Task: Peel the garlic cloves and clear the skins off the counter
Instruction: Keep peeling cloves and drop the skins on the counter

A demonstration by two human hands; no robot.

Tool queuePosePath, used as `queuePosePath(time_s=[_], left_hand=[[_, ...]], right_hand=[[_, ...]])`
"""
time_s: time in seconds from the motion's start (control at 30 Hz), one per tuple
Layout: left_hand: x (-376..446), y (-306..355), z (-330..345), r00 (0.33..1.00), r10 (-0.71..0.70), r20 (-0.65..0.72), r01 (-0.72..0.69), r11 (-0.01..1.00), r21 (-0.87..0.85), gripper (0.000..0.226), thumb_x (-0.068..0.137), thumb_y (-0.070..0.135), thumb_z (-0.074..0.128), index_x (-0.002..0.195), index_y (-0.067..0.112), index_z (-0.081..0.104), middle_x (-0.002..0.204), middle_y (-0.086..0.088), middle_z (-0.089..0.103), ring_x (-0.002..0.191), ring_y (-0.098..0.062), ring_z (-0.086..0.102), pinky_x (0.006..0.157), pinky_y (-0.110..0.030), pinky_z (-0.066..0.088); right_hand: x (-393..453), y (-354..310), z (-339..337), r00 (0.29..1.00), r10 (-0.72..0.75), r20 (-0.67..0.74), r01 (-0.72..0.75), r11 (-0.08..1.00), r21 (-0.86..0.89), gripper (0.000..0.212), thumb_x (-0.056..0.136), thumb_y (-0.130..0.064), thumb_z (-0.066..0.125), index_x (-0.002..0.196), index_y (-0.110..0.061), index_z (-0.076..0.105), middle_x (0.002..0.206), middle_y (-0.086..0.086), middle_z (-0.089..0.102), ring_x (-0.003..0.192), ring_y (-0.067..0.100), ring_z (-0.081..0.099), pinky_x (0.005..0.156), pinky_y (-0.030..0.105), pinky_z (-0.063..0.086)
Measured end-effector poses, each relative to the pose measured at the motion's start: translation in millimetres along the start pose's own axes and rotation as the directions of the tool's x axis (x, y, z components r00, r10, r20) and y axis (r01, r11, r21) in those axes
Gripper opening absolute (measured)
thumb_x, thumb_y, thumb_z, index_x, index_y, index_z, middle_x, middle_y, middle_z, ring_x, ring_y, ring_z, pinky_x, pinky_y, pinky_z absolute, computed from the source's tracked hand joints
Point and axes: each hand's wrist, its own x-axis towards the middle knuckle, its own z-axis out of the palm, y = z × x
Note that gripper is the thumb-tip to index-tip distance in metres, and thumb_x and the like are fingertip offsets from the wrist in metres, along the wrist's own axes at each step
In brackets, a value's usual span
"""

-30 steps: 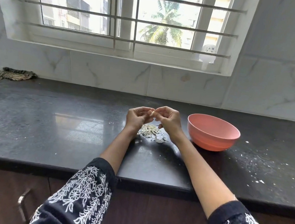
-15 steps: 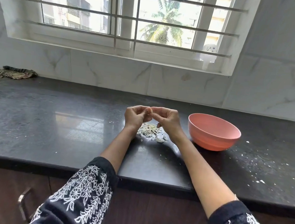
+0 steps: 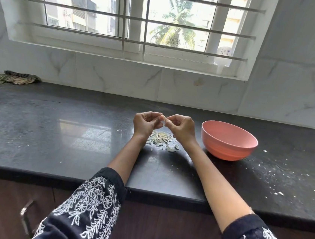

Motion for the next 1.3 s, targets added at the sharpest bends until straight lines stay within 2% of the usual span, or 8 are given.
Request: queuePosePath(time_s=[0.17, 0.27, 0.43, 0.57, 0.77, 0.93, 1.03, 1.3], left_hand=[[-0.1, 0.8, 0.2, 1.000, -0.018, 0.017, 0.018, 0.999, -0.028, 0.022, 0.080, -0.006, 0.067, 0.100, -0.013, 0.063, 0.076, -0.010, 0.066, 0.057, -0.005, 0.066, 0.059, -0.016, 0.054], [0.1, 0.4, 0.4, 0.998, -0.045, 0.032, 0.047, 0.997, -0.064, 0.019, 0.081, -0.007, 0.065, 0.099, -0.012, 0.063, 0.067, -0.001, 0.069, 0.059, -0.006, 0.067, 0.060, -0.017, 0.055], [0.7, 1.2, -0.2, 0.998, -0.056, 0.042, 0.060, 0.993, -0.106, 0.009, 0.082, -0.007, 0.063, 0.084, 0.002, 0.066, 0.063, 0.004, 0.069, 0.058, -0.006, 0.066, 0.059, -0.017, 0.055], [0.7, 0.8, 0.4, 0.996, -0.075, 0.049, 0.081, 0.986, -0.146, 0.016, 0.083, -0.007, 0.061, 0.099, -0.010, 0.064, 0.068, 0.000, 0.069, 0.061, -0.007, 0.067, 0.061, -0.017, 0.056], [-0.8, 2.5, 0.8, 0.989, -0.093, 0.114, 0.111, 0.981, -0.162, 0.025, 0.085, -0.007, 0.058, 0.109, -0.009, 0.060, 0.065, 0.004, 0.071, 0.064, -0.007, 0.068, 0.065, -0.017, 0.056], [-2.2, 2.6, 1.5, 0.987, -0.086, 0.135, 0.105, 0.984, -0.143, 0.028, 0.085, -0.007, 0.059, 0.113, -0.008, 0.059, 0.065, 0.004, 0.071, 0.064, -0.007, 0.068, 0.066, -0.017, 0.056], [-2.0, 2.5, 1.5, 0.988, -0.083, 0.127, 0.101, 0.984, -0.145, 0.028, 0.084, -0.008, 0.060, 0.111, -0.009, 0.060, 0.066, 0.004, 0.071, 0.065, -0.007, 0.068, 0.068, -0.018, 0.056], [-1.2, 2.0, 1.5, 0.991, -0.091, 0.099, 0.106, 0.982, -0.156, 0.024, 0.082, -0.009, 0.061, 0.107, -0.013, 0.060, 0.065, 0.002, 0.071, 0.064, -0.008, 0.068, 0.065, -0.018, 0.056]], right_hand=[[-1.4, -2.8, -1.3, 1.000, -0.014, 0.004, 0.014, 1.000, 0.026, 0.009, 0.078, -0.022, 0.073, 0.075, -0.015, 0.069, 0.060, -0.008, 0.062, 0.047, 0.001, 0.052, 0.052, 0.031, 0.049], [-1.7, -4.5, -0.8, 1.000, -0.012, 0.005, 0.012, 0.999, 0.052, 0.011, 0.077, -0.022, 0.075, 0.074, -0.019, 0.065, 0.065, 0.000, 0.065, 0.048, 0.003, 0.053, 0.048, 0.028, 0.048], [-3.2, -9.0, -1.7, 0.999, -0.044, 0.001, 0.043, 0.987, 0.155, 0.012, 0.078, -0.019, 0.075, 0.080, -0.011, 0.067, 0.069, 0.007, 0.067, 0.046, 0.008, 0.053, 0.040, 0.022, 0.043], [-3.2, -8.8, -1.1, 0.999, -0.044, 0.017, 0.041, 0.986, 0.162, 0.012, 0.078, -0.017, 0.075, 0.080, -0.009, 0.067, 0.067, 0.003, 0.064, 0.050, 0.008, 0.052, 0.039, 0.020, 0.042], [-3.6, -8.2, -2.6, 0.999, -0.016, 0.041, 0.008, 0.984, 0.180, 0.009, 0.079, -0.011, 0.073, 0.079, -0.007, 0.065, 0.066, 0.001, 0.061, 0.052, 0.008, 0.051, 0.039, 0.018, 0.041], [-2.4, -6.0, -0.3, 1.000, -0.018, 0.021, 0.016, 0.996, 0.091, 0.023, 0.079, -0.014, 0.073, 0.066, -0.026, 0.060, 0.062, -0.008, 0.060, 0.053, 0.006, 0.052, 0.055, 0.034, 0.047], [-2.7, -6.5, 0.1, 1.000, -0.018, 0.019, 0.017, 0.996, 0.086, 0.026, 0.080, -0.012, 0.072, 0.065, -0.028, 0.058, 0.063, -0.009, 0.058, 0.057, 0.008, 0.052, 0.062, 0.043, 0.049], [-3.4, -7.9, -0.1, 0.999, -0.038, 0.028, 0.037, 0.998, 0.051, 0.025, 0.082, -0.014, 0.070, 0.065, -0.028, 0.056, 0.063, -0.008, 0.056, 0.060, 0.010, 0.051, 0.061, 0.046, 0.049]])
